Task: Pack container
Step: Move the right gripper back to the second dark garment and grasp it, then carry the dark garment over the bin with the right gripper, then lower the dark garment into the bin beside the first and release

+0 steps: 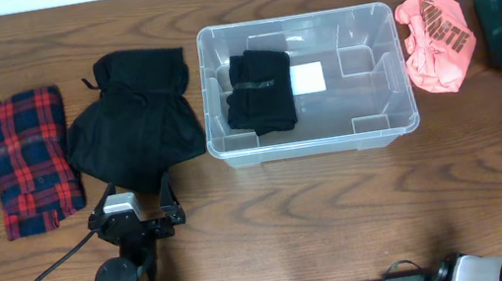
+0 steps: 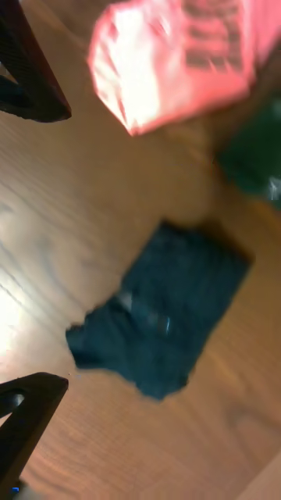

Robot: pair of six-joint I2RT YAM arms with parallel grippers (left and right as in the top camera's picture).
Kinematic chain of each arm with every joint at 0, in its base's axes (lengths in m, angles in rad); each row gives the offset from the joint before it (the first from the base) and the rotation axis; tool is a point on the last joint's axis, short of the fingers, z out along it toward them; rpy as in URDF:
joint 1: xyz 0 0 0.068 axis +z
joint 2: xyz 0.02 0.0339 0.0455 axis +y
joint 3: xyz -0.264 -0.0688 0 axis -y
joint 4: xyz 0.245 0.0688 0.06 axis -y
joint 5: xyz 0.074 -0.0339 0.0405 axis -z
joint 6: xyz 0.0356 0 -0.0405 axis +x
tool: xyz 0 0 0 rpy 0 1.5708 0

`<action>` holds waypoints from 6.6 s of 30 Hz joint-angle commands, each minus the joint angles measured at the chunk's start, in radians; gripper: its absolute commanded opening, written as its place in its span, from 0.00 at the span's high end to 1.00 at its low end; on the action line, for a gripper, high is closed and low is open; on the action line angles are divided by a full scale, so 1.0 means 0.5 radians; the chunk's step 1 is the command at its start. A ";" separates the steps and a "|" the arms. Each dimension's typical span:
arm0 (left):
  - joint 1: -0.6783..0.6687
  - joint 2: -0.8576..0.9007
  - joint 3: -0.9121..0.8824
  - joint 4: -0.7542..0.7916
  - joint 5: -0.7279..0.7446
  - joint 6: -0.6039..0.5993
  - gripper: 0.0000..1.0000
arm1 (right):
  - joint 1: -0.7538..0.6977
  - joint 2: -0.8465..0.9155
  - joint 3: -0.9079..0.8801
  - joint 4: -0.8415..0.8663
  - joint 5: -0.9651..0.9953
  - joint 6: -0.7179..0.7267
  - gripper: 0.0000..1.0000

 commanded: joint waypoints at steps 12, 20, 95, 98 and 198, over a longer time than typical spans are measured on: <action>-0.008 -0.012 -0.029 -0.073 0.014 0.004 0.02 | -0.473 -0.022 -0.611 0.674 -0.144 0.059 0.01; -0.008 -0.012 -0.029 -0.073 0.014 0.004 0.02 | -0.520 -0.022 -0.945 1.067 -0.199 0.056 0.01; -0.008 -0.012 -0.029 -0.074 0.014 0.003 0.02 | -0.903 -0.290 -0.977 1.479 -2.082 -0.110 0.99; -0.008 -0.012 -0.029 -0.073 0.014 0.003 0.02 | -0.641 -0.555 -0.924 1.473 -2.138 -0.006 0.99; -0.008 -0.008 -0.029 -0.074 0.014 0.003 0.02 | 1.958 0.436 -0.744 1.634 -1.156 -0.084 0.99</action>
